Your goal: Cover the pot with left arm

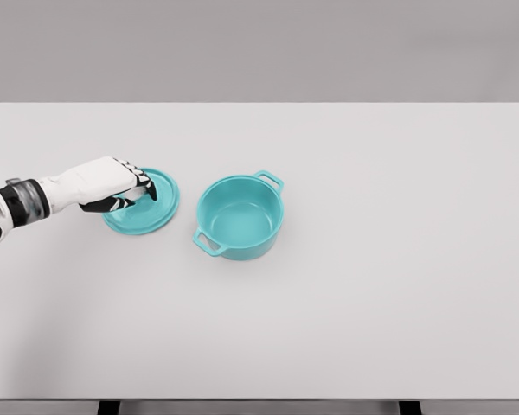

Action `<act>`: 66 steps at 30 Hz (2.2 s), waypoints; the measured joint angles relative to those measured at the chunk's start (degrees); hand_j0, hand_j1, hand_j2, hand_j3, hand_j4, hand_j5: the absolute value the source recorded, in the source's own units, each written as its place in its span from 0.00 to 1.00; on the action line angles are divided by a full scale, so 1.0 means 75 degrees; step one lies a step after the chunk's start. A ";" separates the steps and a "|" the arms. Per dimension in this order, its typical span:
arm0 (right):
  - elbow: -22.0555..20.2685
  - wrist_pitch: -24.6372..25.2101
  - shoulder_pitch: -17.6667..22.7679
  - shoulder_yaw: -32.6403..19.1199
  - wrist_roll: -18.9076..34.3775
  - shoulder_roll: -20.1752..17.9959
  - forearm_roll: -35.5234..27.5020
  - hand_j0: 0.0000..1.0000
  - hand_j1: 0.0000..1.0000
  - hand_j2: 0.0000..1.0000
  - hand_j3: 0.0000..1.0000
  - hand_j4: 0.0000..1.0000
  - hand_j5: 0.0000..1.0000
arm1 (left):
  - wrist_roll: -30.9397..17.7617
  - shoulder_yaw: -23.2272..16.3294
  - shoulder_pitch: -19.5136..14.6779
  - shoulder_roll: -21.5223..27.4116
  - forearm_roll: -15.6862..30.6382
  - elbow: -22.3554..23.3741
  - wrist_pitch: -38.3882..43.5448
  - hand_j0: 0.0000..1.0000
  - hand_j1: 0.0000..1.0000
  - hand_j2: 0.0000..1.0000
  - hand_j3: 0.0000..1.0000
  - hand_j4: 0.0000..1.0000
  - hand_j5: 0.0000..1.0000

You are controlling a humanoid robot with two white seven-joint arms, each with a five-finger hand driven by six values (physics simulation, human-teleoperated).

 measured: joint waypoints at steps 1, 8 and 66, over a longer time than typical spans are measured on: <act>0.0000 0.0000 0.0000 0.0000 0.0000 0.0000 0.0000 1.00 1.00 1.00 1.00 1.00 1.00 | 0.0000 0.0002 0.0000 0.0008 0.0001 -0.0016 0.0000 0.55 0.55 0.55 0.55 0.55 0.55; 0.0000 0.0000 0.0000 0.0000 0.0000 0.0000 0.0000 1.00 1.00 1.00 1.00 1.00 1.00 | 0.0012 0.0000 0.0000 0.0236 0.0061 -0.0449 -0.0001 0.55 0.55 0.55 0.55 0.55 0.55; -0.0001 0.0000 0.0000 0.0000 0.0000 0.0000 -0.0001 1.00 1.00 1.00 1.00 1.00 1.00 | 0.0760 -0.0756 -0.0293 0.0922 0.0414 -0.2877 0.0003 0.55 0.55 0.55 0.55 0.55 0.55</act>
